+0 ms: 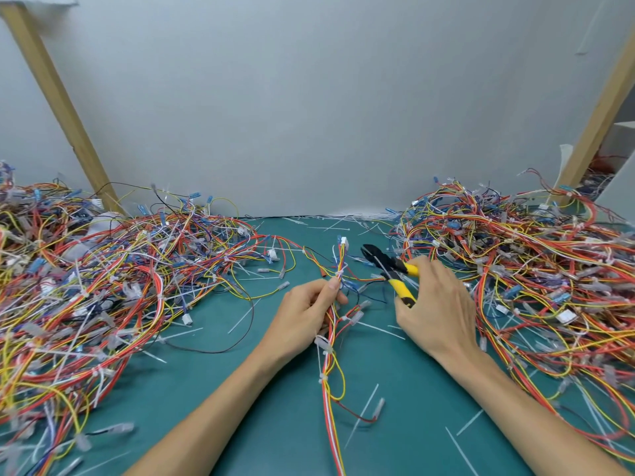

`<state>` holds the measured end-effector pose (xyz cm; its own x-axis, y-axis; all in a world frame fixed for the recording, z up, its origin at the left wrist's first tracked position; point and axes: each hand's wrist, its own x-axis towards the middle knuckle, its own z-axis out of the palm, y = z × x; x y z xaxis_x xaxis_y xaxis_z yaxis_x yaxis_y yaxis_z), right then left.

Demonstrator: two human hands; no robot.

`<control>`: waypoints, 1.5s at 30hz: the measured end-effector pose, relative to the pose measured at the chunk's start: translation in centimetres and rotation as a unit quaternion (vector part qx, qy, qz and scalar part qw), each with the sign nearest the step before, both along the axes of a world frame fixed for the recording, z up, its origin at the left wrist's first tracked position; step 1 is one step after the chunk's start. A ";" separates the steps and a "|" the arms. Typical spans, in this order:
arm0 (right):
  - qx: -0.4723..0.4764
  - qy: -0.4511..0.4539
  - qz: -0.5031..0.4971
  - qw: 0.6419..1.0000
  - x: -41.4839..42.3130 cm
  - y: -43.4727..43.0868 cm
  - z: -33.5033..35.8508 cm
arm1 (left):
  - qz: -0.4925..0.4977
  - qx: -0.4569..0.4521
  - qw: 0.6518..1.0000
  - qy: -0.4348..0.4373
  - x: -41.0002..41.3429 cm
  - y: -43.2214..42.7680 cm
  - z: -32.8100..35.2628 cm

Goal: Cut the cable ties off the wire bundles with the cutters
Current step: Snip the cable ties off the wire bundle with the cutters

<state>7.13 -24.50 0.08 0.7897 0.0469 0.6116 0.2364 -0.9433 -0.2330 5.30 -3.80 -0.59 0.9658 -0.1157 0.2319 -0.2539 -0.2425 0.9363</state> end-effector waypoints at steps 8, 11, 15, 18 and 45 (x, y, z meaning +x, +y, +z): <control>-0.028 -0.038 -0.086 0.995 0.2 -0.2 -0.4 | -0.115 -0.009 0.991 0.067 -0.2 0.8 0.9; 0.005 -0.031 -0.093 0.995 0.1 -0.1 -0.2 | -0.114 0.024 0.991 0.070 -0.5 0.9 1.4; 0.042 -0.022 -0.064 0.997 0.3 -0.1 0.0 | -0.069 -0.002 0.994 0.083 -0.7 0.9 1.8; 0.061 -0.014 -0.037 0.997 0.2 -0.2 0.1 | -0.028 -0.015 0.996 0.082 -0.8 0.5 2.0; 0.237 0.024 0.073 0.968 0.2 -0.8 0.4 | 0.120 0.529 0.839 -0.044 -2.8 -1.8 2.9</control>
<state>7.30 -25.34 0.47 0.8243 -0.1164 0.5541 0.3377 -0.6844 -0.6462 2.51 -5.58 2.27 0.9754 -0.1057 0.1933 -0.1350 -0.9801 0.1454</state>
